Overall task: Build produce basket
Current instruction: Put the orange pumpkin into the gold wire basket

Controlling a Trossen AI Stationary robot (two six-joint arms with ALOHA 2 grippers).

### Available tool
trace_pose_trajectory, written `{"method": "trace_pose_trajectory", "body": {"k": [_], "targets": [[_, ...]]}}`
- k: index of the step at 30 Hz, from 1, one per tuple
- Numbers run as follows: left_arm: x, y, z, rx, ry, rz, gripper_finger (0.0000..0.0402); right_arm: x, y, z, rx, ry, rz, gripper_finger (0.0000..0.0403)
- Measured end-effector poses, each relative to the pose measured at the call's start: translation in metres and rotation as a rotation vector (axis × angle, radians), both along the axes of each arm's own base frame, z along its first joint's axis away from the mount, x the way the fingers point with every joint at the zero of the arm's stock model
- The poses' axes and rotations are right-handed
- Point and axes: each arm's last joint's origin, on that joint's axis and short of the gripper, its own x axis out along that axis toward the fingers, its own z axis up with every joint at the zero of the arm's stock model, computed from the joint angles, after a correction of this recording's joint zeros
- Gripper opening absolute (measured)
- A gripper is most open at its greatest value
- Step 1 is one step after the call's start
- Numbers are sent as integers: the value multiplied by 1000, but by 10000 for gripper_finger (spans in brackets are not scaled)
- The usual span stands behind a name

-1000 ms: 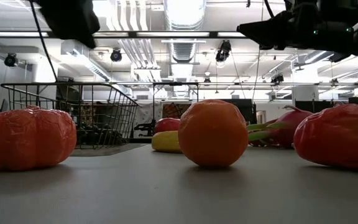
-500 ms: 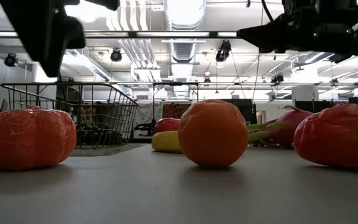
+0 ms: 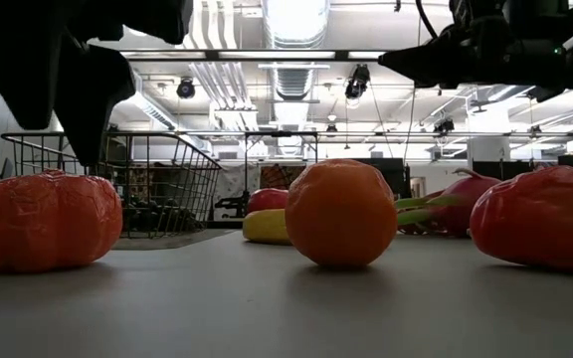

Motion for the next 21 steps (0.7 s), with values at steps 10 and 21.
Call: {"method": "trace_pose_trajectory", "body": {"k": [10,21], "targets": [[-5,2,-14,24,21,0,393,0,0,0,2,2,1,56],[-9,4,-37,21,-14,-23,393,0,0,0,2,3,0,56]]}}
